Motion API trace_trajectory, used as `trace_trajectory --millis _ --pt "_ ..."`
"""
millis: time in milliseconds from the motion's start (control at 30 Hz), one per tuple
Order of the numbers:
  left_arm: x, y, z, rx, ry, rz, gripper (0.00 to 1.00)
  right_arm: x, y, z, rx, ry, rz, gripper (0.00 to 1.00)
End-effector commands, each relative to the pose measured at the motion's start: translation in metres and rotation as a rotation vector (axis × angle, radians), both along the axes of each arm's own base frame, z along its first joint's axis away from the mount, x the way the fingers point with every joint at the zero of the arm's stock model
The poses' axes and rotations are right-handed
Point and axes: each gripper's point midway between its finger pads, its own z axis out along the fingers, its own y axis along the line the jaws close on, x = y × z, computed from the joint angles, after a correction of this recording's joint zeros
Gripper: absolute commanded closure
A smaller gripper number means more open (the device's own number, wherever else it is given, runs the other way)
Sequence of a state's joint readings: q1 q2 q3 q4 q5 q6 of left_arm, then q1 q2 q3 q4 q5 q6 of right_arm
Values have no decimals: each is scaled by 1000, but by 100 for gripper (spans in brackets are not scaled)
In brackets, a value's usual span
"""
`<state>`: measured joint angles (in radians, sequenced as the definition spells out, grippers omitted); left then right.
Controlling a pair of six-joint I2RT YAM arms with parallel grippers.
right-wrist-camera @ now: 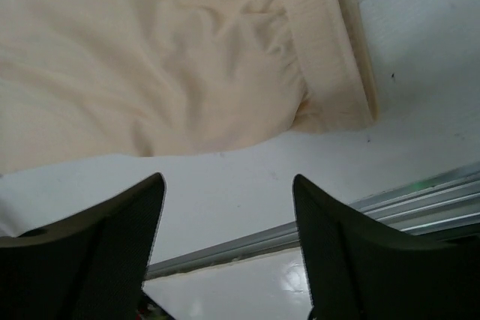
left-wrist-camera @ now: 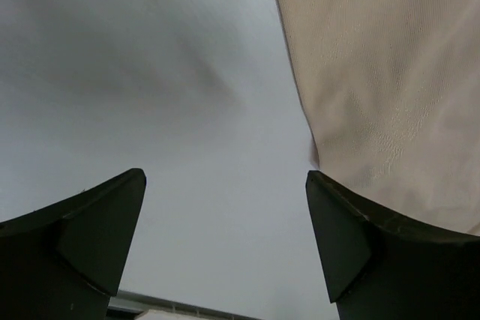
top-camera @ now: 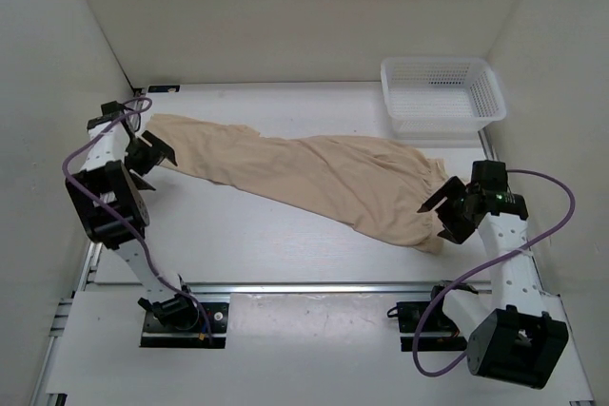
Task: Fold and stack the trousers
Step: Flatten the trousers out
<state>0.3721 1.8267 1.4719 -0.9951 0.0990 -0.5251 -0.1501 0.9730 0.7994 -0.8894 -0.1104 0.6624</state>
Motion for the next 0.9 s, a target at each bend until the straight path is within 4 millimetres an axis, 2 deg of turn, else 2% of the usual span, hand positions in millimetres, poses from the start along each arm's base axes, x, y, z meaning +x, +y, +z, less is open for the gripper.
trace_trajectory --millis 0,100,167,200,267,333,400,433,500,633,700,733,800,833,867 --pt "27 16 7 26 -41 49 1 -1 5 7 57 -25 -22 18" --pt "40 26 -22 28 30 78 1 -10 1 -3 67 36 -97 15" --pt "48 27 -30 10 43 84 1 -11 2 -7 94 74 -145 18" --pt "50 28 -42 -1 67 94 1 -13 1 -12 94 99 -168 19" --pt "58 31 -45 1 62 94 1 -12 0 -13 103 115 -220 26" --pt "62 28 -54 -5 82 85 1 -15 -7 -26 80 153 -255 31" --pt "70 31 -54 -2 73 85 1 -12 -8 -36 82 188 -283 33" --pt "69 31 -62 -13 103 84 1 -10 -9 -39 82 193 -283 33" --pt "75 35 -63 -1 101 87 1 -10 -8 -49 93 235 -305 33" --pt "78 37 -79 -9 130 77 2 -10 -9 -67 95 273 -339 30" --pt "79 35 -85 -24 136 75 20 -8 -11 -76 92 292 -361 30" --pt "82 36 -86 -22 132 75 45 -7 -11 -78 92 293 -362 30" --pt "83 36 -93 -26 144 74 65 -4 -17 -86 67 298 -382 30" --pt "89 39 -87 -18 121 75 76 -5 -17 -90 67 307 -382 30" --pt "88 38 -90 -23 134 75 90 -3 -17 -92 67 304 -382 30"
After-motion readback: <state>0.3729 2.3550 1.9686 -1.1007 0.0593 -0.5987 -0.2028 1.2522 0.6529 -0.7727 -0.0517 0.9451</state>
